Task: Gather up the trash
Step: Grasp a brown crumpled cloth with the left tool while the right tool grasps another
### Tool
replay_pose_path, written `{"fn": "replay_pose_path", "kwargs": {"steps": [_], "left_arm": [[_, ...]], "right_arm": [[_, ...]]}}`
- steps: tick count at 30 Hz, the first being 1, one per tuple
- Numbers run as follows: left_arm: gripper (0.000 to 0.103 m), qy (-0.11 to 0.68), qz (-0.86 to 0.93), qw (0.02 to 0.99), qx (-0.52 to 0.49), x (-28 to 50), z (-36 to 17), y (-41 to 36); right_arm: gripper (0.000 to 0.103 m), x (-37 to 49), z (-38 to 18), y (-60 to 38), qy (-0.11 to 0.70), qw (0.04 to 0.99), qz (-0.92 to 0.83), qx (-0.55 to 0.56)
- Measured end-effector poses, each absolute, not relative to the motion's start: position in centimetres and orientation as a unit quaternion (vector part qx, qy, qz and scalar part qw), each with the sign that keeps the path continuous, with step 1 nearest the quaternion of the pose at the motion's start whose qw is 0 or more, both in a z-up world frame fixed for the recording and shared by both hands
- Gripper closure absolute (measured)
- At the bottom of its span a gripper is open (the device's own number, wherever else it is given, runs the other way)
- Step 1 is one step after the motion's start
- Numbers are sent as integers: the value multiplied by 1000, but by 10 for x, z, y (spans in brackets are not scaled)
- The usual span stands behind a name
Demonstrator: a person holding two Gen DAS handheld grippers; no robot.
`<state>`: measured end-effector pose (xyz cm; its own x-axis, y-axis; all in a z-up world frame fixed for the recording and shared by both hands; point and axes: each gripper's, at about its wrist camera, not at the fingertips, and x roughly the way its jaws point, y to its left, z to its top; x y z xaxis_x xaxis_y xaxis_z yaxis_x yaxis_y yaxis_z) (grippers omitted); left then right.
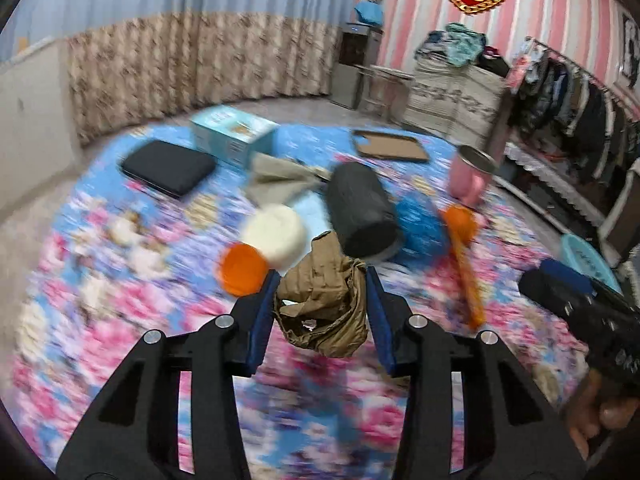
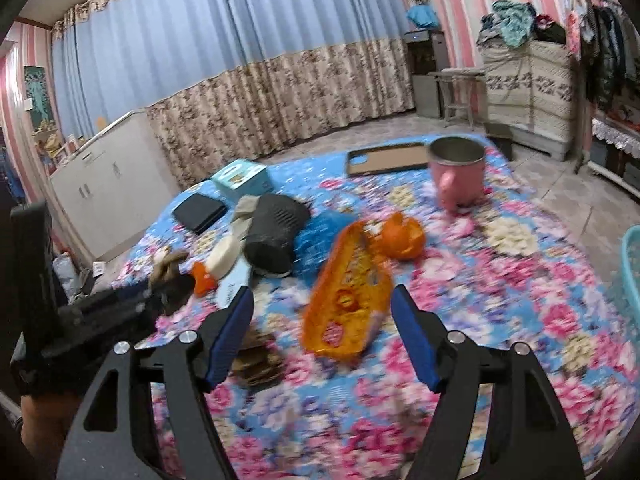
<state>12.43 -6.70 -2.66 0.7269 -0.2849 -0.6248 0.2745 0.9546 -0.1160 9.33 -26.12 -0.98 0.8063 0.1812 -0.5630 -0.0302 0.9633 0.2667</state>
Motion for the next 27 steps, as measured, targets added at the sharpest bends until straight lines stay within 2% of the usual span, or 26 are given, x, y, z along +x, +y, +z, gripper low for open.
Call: {"fn": "replay_pose_path", "kwargs": {"steps": [12,13,15,16,22,27], "left_arm": [[62,342,-106,934,-7,127,-29,-33],[62,343,-106,933,-8,127,-29,-33],[62,343,-109,933,-8,127,-29,-34],[62,342,-110,933,-7,127,-30,-35],[62,339,-118,933,-13,124,-27,-38],[62,332,-126,935,-5,121,-26,-46]], "right_arm": [[30,127,-51,-194,401,908,117,43],[32,132,-58,-192,418,900,120,37],[53,140,-68,-190,440,891,111,20],[58,137,-62,-191,427,897,115,15],[59,109,-19,-209,325,937,116,53],[59,101,-3,-222,296,948,101,56]]}}
